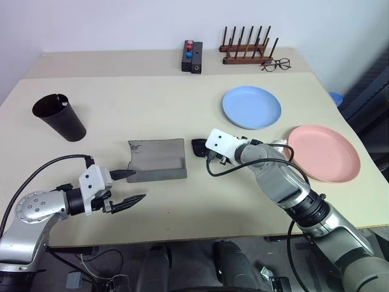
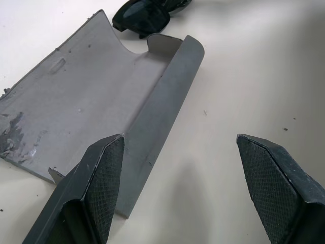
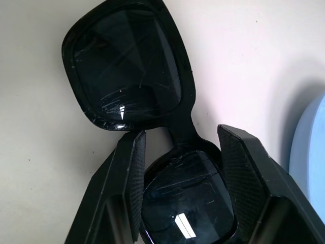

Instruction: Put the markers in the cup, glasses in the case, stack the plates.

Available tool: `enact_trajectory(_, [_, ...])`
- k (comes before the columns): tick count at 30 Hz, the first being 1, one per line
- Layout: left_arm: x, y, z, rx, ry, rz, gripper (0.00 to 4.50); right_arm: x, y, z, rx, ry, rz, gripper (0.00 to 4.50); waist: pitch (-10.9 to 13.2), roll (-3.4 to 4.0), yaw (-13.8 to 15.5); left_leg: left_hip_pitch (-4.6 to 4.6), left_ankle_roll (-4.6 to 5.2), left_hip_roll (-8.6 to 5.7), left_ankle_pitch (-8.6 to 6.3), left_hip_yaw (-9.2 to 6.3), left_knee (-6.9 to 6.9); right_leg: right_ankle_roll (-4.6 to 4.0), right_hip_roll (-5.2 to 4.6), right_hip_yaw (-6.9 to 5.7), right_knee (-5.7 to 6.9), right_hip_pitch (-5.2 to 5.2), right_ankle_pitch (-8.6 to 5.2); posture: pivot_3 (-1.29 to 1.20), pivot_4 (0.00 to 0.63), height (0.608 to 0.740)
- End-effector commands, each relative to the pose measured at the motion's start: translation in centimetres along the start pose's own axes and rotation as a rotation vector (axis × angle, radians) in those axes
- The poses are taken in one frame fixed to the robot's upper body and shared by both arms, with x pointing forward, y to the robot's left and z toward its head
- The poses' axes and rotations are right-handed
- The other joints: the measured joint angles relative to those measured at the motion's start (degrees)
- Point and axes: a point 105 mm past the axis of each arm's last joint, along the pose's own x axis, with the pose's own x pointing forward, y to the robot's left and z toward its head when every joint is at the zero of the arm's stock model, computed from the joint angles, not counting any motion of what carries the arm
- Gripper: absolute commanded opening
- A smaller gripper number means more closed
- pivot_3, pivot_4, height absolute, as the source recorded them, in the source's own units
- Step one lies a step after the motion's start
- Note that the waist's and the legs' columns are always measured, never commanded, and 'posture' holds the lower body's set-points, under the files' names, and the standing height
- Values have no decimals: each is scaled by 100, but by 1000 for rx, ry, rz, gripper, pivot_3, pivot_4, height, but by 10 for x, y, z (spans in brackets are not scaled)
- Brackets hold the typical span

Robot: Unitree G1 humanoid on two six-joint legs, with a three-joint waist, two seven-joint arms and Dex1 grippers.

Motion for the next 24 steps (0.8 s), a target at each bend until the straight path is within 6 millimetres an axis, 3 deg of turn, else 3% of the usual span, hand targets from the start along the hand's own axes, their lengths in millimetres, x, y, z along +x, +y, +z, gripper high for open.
enact_trajectory(1, [2, -1, 10, 31, -25, -8, 3623, -3, -4, 3, -35, -26, -15, 2248, 0, 0, 1, 0, 0, 0, 0, 0, 0, 0, 0, 0, 0, 0, 0, 0, 150, 740])
enact_trajectory(3, [2, -1, 11, 31, -25, -9, 3623, -4, -4, 2, -51, -26, -13, 2248, 0, 0, 3, 0, 0, 0, 0, 0, 0, 0, 0, 0, 0, 0, 0, 0, 150, 740])
enact_trajectory(6, [2, -1, 12, 31, -24, -9, 3623, -4, -5, 0, -71, -23, -19, 1351, 0, 0, 1, 0, 0, 0, 0, 0, 0, 0, 0, 0, 0, 0, 0, 0, 150, 740])
enact_trajectory(7, [1, -1, 12, 31, -23, -9, 3623, -4, -6, 0, -82, -20, -26, 857, 0, -1, 0, 1, 0, 0, 0, 0, 0, 0, 0, 0, 0, 0, 0, 0, 150, 740])
enact_trajectory(24, [4, -1, 17, 34, -24, -7, 3623, -3, -7, -5, -136, -12, 23, 857, -1, -1, 1, 4, 0, 0, 0, 0, 1, 0, 0, 0, 0, 4, 0, 0, 150, 740])
